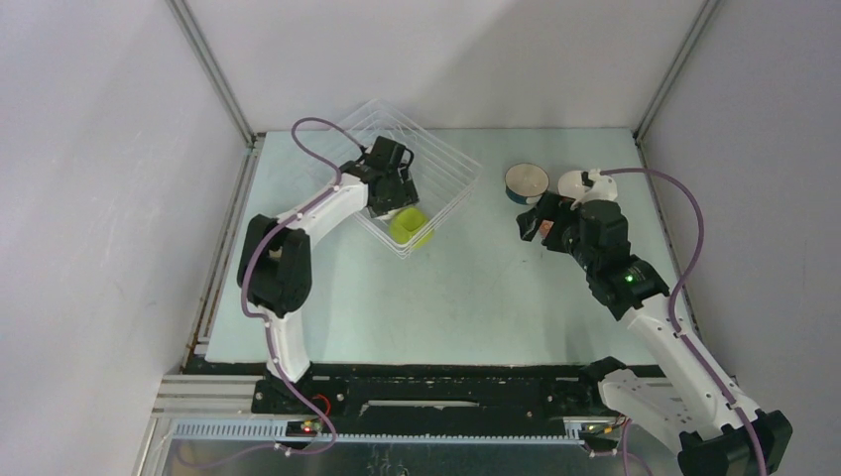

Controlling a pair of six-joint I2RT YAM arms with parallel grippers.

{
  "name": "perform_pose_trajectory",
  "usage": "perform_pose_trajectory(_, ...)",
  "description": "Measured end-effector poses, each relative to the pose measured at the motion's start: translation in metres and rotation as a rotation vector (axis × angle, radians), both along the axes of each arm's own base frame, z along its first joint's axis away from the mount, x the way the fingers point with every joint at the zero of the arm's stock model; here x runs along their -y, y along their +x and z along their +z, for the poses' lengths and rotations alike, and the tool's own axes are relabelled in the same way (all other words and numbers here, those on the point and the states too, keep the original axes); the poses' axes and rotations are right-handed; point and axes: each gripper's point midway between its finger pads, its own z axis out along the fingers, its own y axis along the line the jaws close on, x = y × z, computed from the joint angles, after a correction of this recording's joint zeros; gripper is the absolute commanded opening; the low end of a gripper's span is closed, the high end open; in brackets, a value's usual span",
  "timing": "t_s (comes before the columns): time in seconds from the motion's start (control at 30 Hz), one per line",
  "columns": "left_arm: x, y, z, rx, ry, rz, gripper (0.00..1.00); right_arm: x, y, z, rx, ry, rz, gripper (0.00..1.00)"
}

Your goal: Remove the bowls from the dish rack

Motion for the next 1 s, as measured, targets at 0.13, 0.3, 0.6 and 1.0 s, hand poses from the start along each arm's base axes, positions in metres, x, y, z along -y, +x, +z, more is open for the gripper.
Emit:
perform_pose_trajectory(0.13, -0.025, -0.005, 0.003, -0.008, 0.096, 0.056, 0.77, -0.001, 0.0, 0.0, -0.001, 0.003, 0.008, 1.0)
perform_pose_trajectory(0.3, -0.055, 0.003, 0.006, -0.006, 0.147, 0.131, 0.77, -0.004, -0.001, -0.001, -0.005, 0.007, 0.019, 1.0)
perform_pose_trajectory(0.6, -0.062, 0.043, 0.024, 0.067, 0.182, 0.18, 0.81, -0.004, -0.001, -0.001, -0.005, 0.008, 0.022, 1.0)
perform_pose_trajectory(1.0, -0.053, 0.064, -0.011, -0.003, 0.174, 0.128, 0.81, -0.003, -0.003, 0.005, 0.013, 0.015, 0.022, 1.0)
